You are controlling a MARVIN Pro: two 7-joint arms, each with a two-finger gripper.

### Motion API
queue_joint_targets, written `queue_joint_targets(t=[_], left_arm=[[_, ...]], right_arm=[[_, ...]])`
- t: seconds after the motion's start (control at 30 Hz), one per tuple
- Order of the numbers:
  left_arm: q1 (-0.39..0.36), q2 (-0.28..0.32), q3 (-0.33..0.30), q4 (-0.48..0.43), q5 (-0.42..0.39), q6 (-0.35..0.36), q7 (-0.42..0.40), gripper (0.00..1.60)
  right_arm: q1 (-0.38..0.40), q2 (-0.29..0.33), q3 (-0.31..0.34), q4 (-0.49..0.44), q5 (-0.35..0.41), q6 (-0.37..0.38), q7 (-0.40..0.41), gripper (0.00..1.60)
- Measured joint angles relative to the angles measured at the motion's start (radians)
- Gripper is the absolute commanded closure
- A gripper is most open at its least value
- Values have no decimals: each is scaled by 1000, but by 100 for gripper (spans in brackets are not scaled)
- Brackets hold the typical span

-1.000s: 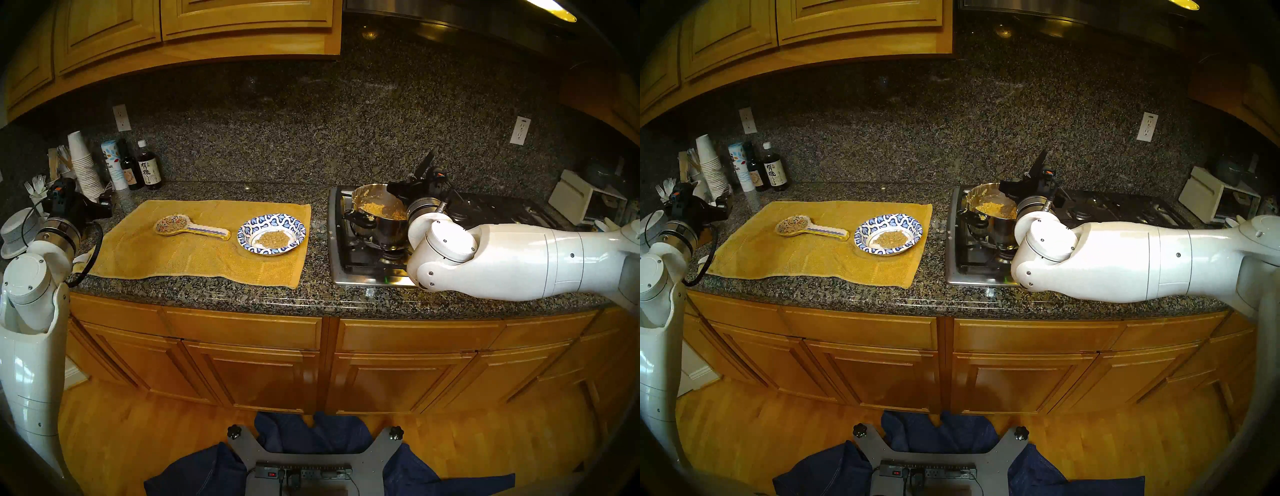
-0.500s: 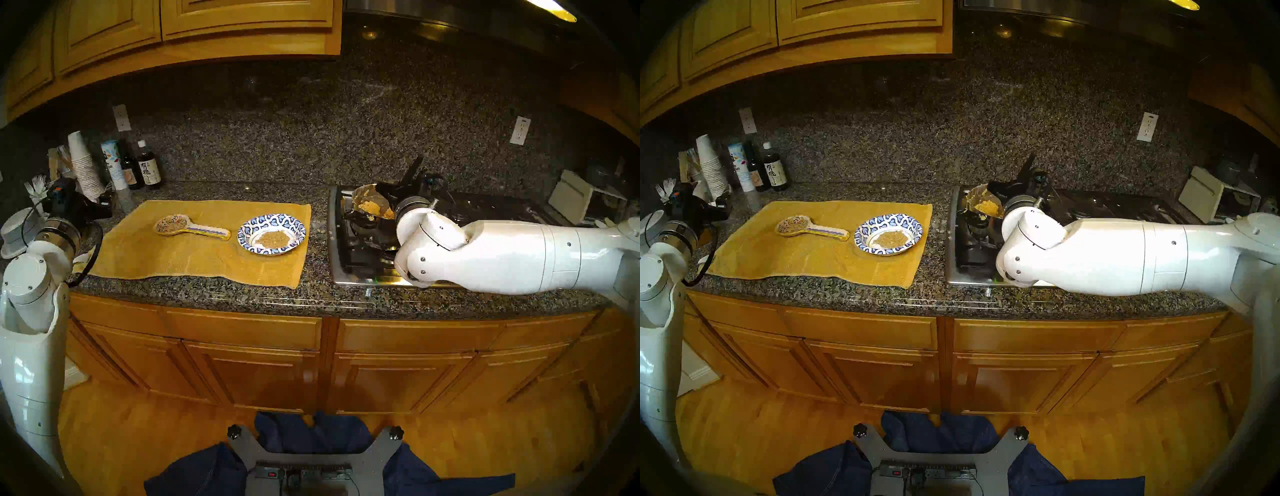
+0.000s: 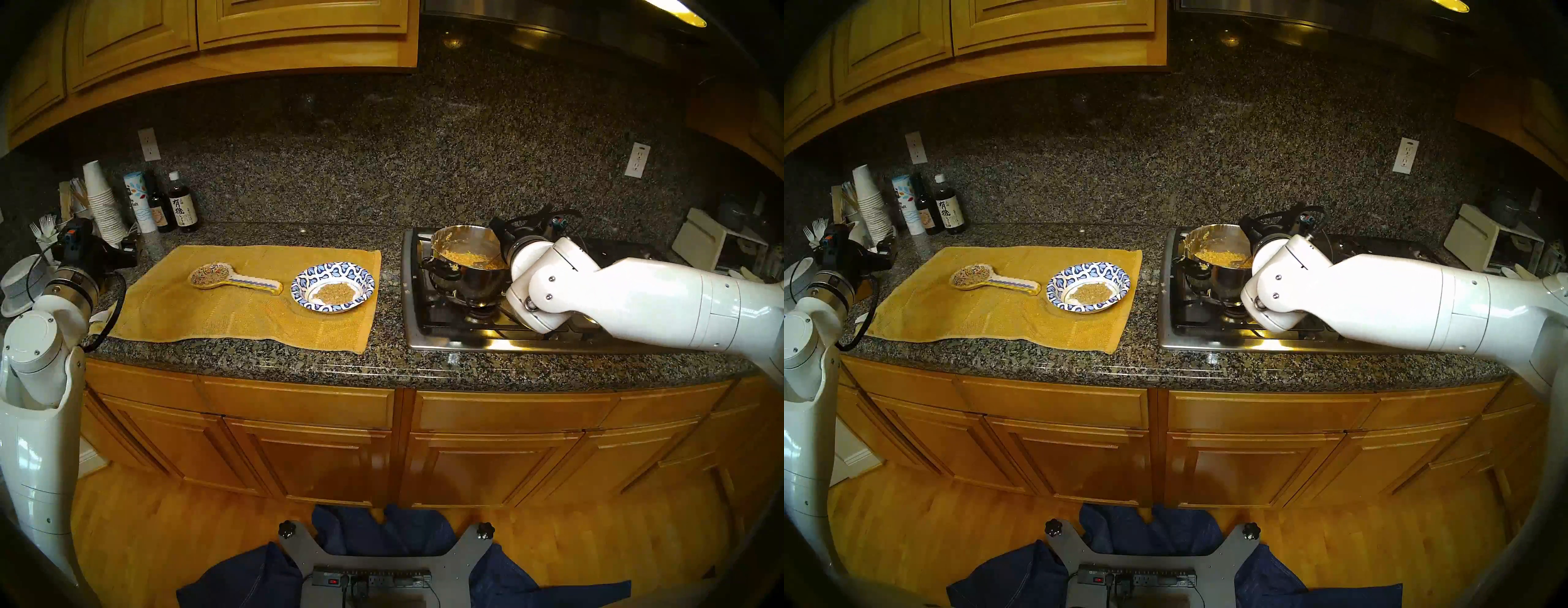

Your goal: Scoop oatmeal into bowl

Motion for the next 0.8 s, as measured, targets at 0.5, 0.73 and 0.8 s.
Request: queue_joint_targets(t=[0.5,0.73,0.8], left_arm=[[0,1,0,0,-1,0,1,0],[1,1,0,0,-1,0,1,0],[1,1,0,0,-1,0,1,0]], right_arm=[[-25,85,94,-4,249,-75,109,160],[-55,101,135,4,378,-101,203,160],[-63,104,145,9,406,-107,229,160]])
